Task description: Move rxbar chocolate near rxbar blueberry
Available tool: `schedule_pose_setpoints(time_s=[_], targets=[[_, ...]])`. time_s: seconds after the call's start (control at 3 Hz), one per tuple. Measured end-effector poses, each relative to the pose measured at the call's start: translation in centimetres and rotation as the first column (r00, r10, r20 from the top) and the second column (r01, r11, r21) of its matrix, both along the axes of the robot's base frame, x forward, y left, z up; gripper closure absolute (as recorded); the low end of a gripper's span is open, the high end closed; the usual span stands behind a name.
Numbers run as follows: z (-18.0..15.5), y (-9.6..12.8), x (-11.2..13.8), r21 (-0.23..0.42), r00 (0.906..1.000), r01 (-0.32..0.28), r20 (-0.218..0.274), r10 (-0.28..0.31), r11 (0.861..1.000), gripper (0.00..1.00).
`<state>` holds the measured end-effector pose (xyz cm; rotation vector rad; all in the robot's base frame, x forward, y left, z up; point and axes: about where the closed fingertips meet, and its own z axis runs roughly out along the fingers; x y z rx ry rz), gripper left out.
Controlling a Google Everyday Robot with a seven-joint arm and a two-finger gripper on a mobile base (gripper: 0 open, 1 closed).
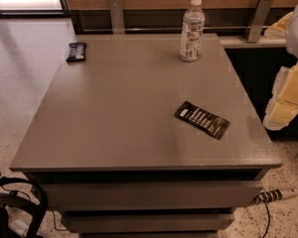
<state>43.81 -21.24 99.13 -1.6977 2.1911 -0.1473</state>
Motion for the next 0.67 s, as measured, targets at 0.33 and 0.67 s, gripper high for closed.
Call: schedule_pose_setpoints(time_s=[0.33,0.67], targets=[[-0.07,-0.01,0.01,0.006,1.0,0.002,0.0,-0.002,1.0,0.0],[-0.62,-0.06,0.1,0.052,0.9999,0.016,-0.001,-0.016,0.999,0.0]])
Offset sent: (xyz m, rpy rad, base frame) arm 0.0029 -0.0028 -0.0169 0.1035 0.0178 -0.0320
